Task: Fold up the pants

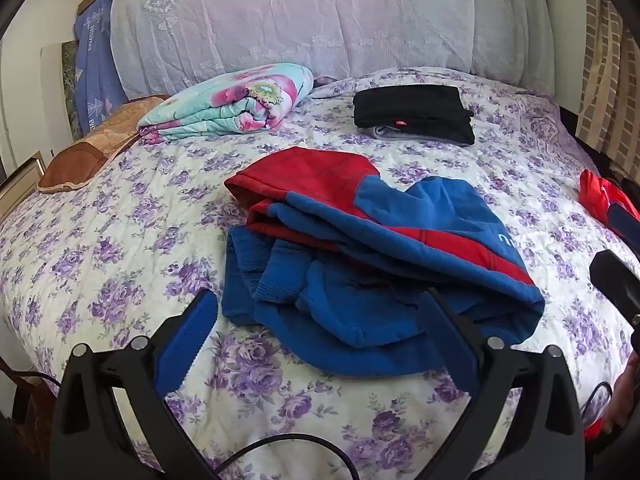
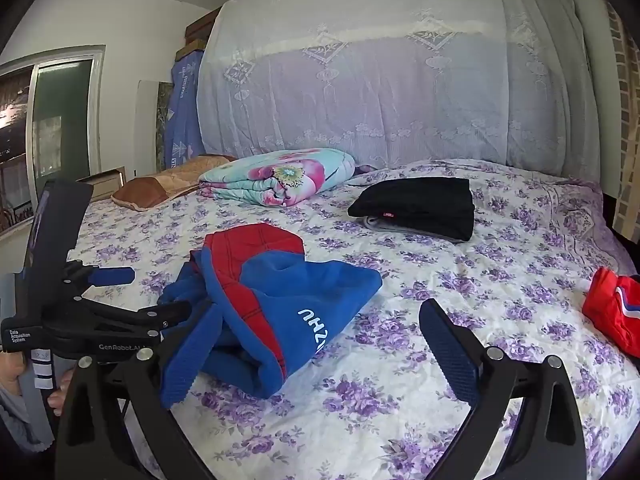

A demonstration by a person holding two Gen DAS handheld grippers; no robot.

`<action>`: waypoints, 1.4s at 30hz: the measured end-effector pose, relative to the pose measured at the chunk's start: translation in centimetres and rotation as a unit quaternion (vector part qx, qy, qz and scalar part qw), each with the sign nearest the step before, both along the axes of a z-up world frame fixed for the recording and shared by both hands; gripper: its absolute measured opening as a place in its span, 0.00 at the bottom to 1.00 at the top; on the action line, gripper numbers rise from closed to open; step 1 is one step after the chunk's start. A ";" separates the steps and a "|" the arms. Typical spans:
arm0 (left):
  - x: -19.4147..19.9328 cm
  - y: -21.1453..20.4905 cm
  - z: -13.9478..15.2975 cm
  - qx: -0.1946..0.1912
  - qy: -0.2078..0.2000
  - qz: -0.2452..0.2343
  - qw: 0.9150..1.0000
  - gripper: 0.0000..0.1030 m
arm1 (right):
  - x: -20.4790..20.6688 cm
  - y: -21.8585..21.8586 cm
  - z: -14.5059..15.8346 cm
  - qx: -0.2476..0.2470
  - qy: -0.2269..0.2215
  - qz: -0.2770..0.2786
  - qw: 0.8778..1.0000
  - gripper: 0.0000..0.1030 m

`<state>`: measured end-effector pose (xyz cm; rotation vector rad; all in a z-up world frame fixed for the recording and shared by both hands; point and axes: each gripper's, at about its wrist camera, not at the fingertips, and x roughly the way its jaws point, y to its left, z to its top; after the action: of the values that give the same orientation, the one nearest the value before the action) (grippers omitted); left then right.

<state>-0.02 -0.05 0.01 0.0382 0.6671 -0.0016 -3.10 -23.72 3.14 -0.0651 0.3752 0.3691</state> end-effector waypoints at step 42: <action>0.4 0.9 -1.1 -0.009 0.017 0.007 1.000 0.95 | 0.1 0.2 -0.1 -0.008 0.007 0.000 1.000 0.96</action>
<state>0.37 0.86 -1.04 0.0164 0.7020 0.0063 -3.04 -23.47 3.06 -0.0776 0.3911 0.3676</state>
